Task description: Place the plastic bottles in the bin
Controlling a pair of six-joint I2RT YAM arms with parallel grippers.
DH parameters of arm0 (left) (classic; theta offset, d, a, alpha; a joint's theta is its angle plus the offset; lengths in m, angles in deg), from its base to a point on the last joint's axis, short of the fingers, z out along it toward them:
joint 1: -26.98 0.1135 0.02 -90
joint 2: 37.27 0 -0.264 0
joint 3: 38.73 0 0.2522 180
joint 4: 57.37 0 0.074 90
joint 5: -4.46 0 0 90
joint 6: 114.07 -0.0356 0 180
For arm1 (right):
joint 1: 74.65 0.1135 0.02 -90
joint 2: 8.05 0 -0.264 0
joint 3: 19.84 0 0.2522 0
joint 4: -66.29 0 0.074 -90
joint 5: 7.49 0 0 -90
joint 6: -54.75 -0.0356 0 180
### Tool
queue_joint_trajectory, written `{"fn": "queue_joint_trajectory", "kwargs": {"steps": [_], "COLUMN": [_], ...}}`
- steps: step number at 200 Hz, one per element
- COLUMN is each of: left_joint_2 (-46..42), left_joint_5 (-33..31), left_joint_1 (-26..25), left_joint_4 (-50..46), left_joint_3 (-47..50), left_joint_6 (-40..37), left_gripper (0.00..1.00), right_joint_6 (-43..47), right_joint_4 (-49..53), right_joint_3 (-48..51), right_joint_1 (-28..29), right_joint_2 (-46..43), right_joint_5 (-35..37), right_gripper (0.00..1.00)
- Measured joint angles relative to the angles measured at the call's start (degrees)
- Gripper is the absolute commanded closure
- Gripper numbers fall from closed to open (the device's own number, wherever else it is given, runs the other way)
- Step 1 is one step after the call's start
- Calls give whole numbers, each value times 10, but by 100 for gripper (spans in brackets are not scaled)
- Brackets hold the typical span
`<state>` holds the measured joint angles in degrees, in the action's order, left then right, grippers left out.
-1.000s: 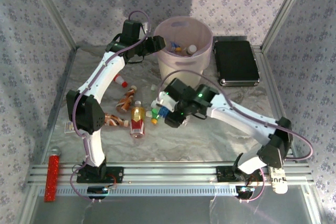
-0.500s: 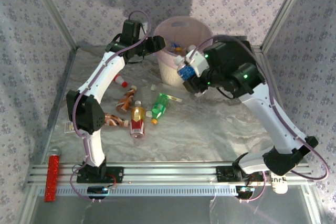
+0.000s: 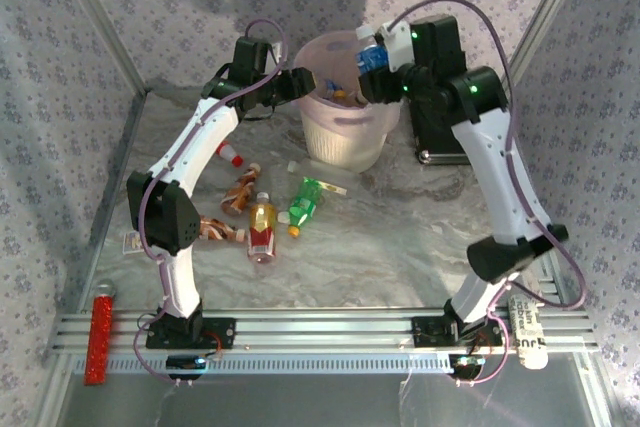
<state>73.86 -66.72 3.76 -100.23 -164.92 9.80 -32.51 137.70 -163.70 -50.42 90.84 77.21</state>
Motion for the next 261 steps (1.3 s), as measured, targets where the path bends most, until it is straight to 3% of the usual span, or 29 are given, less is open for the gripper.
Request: {"fn": "queue_joint_trajectory", "kwargs": {"steps": [45, 261], "left_joint_2": [0, 16], "left_joint_5": [0, 0], "left_joint_1": [0, -2], "left_joint_4": [-10, -29], "left_joint_3": [-4, -30], "left_joint_6": [0, -4], "left_gripper": [38, 38], "right_joint_6": [-21, -52], "right_joint_4": [9, -36], "right_joint_3": [-109, -156], "right_joint_1": [-5, -25], "right_joint_2": [100, 259], "right_joint_5": [15, 30], "right_gripper": [53, 54]}}
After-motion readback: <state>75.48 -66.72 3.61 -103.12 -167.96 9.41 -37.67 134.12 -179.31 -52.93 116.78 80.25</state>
